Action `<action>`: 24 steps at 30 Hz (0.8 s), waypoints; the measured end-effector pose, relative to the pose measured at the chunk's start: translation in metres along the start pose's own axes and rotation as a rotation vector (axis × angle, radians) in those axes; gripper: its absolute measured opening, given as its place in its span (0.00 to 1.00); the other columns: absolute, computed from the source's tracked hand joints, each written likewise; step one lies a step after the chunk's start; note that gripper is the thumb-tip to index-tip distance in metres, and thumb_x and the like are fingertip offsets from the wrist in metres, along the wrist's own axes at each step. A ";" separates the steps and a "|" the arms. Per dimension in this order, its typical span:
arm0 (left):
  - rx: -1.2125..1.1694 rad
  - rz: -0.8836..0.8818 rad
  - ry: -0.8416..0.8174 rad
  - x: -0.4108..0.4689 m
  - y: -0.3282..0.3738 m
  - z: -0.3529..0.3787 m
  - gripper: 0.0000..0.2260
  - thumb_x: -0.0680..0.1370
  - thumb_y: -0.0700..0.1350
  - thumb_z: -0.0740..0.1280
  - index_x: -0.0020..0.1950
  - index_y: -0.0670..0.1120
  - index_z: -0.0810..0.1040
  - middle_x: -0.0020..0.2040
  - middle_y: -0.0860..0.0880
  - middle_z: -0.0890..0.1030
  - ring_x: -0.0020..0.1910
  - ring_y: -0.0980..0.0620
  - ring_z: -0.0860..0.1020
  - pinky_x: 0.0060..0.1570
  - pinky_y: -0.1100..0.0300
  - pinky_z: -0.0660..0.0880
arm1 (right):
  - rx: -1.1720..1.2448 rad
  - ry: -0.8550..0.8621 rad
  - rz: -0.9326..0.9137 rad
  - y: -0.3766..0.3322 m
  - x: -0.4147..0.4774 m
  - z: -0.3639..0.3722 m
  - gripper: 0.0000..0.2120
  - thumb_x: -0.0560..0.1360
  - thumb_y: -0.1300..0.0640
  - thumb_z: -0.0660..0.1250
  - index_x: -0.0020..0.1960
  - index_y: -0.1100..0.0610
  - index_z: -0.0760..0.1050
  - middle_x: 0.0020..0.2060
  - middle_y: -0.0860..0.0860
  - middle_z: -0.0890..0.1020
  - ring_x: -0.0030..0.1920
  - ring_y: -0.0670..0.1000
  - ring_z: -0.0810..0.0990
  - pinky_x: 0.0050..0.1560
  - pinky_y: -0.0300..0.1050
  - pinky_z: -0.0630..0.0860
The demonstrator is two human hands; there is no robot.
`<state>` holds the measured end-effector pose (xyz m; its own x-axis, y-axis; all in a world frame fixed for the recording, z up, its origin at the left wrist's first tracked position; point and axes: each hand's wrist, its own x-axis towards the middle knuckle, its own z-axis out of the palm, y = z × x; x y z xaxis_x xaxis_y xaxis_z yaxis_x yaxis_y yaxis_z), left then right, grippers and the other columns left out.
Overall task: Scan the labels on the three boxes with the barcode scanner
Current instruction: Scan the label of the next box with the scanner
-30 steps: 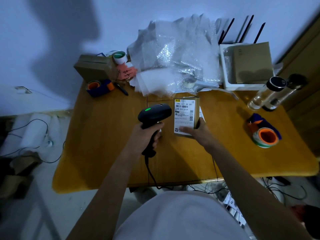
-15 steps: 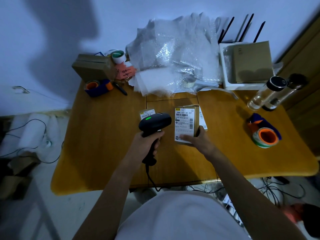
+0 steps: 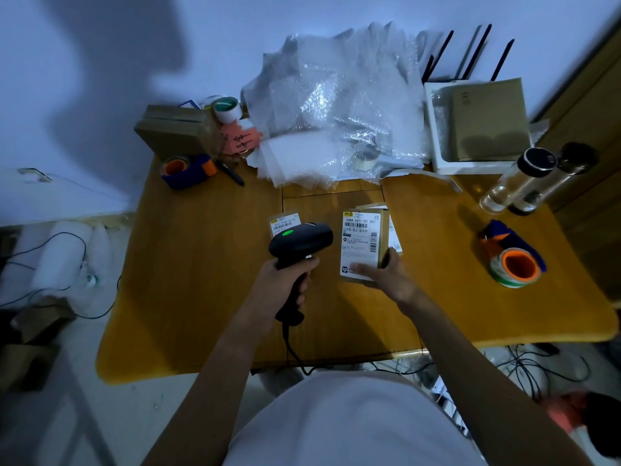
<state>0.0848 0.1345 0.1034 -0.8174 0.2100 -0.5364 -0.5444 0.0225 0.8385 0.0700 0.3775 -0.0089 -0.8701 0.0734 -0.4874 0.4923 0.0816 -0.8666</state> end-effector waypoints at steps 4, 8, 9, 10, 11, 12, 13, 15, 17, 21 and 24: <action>0.002 0.002 -0.001 0.002 0.001 0.000 0.10 0.77 0.48 0.74 0.40 0.44 0.78 0.29 0.47 0.74 0.27 0.50 0.71 0.34 0.55 0.72 | 0.035 -0.010 -0.004 -0.004 -0.005 0.000 0.31 0.70 0.55 0.81 0.67 0.54 0.71 0.57 0.51 0.84 0.55 0.52 0.86 0.49 0.47 0.86; 0.018 0.006 0.006 0.003 0.002 0.000 0.11 0.77 0.48 0.73 0.38 0.45 0.78 0.29 0.48 0.75 0.26 0.50 0.72 0.34 0.56 0.73 | 0.023 0.002 0.011 -0.002 -0.002 0.000 0.30 0.69 0.54 0.81 0.66 0.53 0.71 0.57 0.51 0.84 0.56 0.52 0.86 0.54 0.54 0.86; 0.016 0.008 0.011 0.004 0.002 0.000 0.11 0.77 0.47 0.73 0.39 0.44 0.78 0.29 0.48 0.74 0.26 0.50 0.71 0.33 0.56 0.73 | 0.020 0.003 0.011 -0.002 -0.002 0.000 0.30 0.69 0.54 0.81 0.66 0.53 0.71 0.57 0.51 0.84 0.55 0.52 0.86 0.53 0.53 0.86; 0.014 0.008 0.019 0.004 0.002 -0.001 0.10 0.77 0.47 0.73 0.40 0.44 0.78 0.29 0.48 0.74 0.26 0.50 0.71 0.33 0.56 0.73 | 0.020 0.006 0.014 -0.003 -0.001 0.001 0.30 0.69 0.53 0.82 0.66 0.53 0.71 0.57 0.51 0.84 0.55 0.52 0.86 0.51 0.51 0.86; 0.013 0.008 0.027 0.005 0.002 -0.002 0.10 0.77 0.47 0.73 0.42 0.43 0.78 0.29 0.48 0.74 0.26 0.51 0.71 0.33 0.56 0.73 | 0.017 0.006 0.017 -0.002 0.000 0.001 0.31 0.69 0.53 0.82 0.66 0.53 0.71 0.57 0.51 0.84 0.55 0.52 0.86 0.50 0.50 0.86; 0.011 0.009 0.031 0.005 0.002 -0.002 0.10 0.78 0.48 0.73 0.42 0.43 0.78 0.29 0.48 0.74 0.26 0.51 0.71 0.33 0.56 0.73 | 0.012 0.005 0.016 -0.002 0.001 0.001 0.31 0.68 0.52 0.82 0.66 0.53 0.72 0.57 0.51 0.84 0.55 0.52 0.86 0.49 0.49 0.86; 0.007 0.010 0.031 0.006 0.003 -0.003 0.10 0.78 0.48 0.73 0.43 0.43 0.78 0.29 0.48 0.74 0.26 0.51 0.72 0.33 0.56 0.73 | 0.008 0.001 0.014 -0.002 0.002 0.001 0.32 0.68 0.52 0.82 0.67 0.53 0.72 0.57 0.51 0.84 0.54 0.52 0.86 0.48 0.48 0.86; -0.017 0.008 0.030 0.008 0.004 -0.006 0.09 0.78 0.47 0.73 0.42 0.44 0.78 0.29 0.48 0.74 0.26 0.51 0.72 0.32 0.57 0.73 | 0.008 -0.008 0.017 -0.003 0.002 0.002 0.31 0.69 0.52 0.82 0.67 0.54 0.72 0.57 0.51 0.84 0.54 0.52 0.86 0.46 0.46 0.86; -0.049 0.002 0.044 0.010 0.007 -0.011 0.10 0.77 0.47 0.73 0.41 0.45 0.77 0.29 0.48 0.74 0.26 0.51 0.71 0.32 0.57 0.73 | 0.021 -0.019 0.027 -0.006 0.003 0.003 0.29 0.70 0.52 0.81 0.66 0.54 0.73 0.57 0.52 0.84 0.54 0.52 0.86 0.48 0.47 0.86; -0.087 0.000 0.082 0.012 0.013 -0.020 0.11 0.77 0.48 0.73 0.40 0.45 0.76 0.28 0.49 0.73 0.25 0.52 0.71 0.31 0.57 0.72 | 0.086 -0.015 0.045 -0.013 0.007 0.006 0.20 0.73 0.55 0.78 0.60 0.52 0.73 0.56 0.52 0.83 0.54 0.54 0.86 0.54 0.52 0.85; -0.113 0.014 0.103 0.015 0.018 -0.027 0.10 0.78 0.48 0.72 0.42 0.44 0.76 0.29 0.48 0.72 0.25 0.51 0.70 0.31 0.57 0.72 | 0.093 -0.024 0.053 -0.018 0.013 0.010 0.30 0.72 0.54 0.79 0.68 0.57 0.68 0.59 0.55 0.83 0.55 0.54 0.86 0.51 0.50 0.86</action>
<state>0.0581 0.1114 0.1077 -0.8367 0.1080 -0.5370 -0.5462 -0.0915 0.8326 0.0496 0.3673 -0.0008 -0.8436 0.0514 -0.5346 0.5346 -0.0143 -0.8450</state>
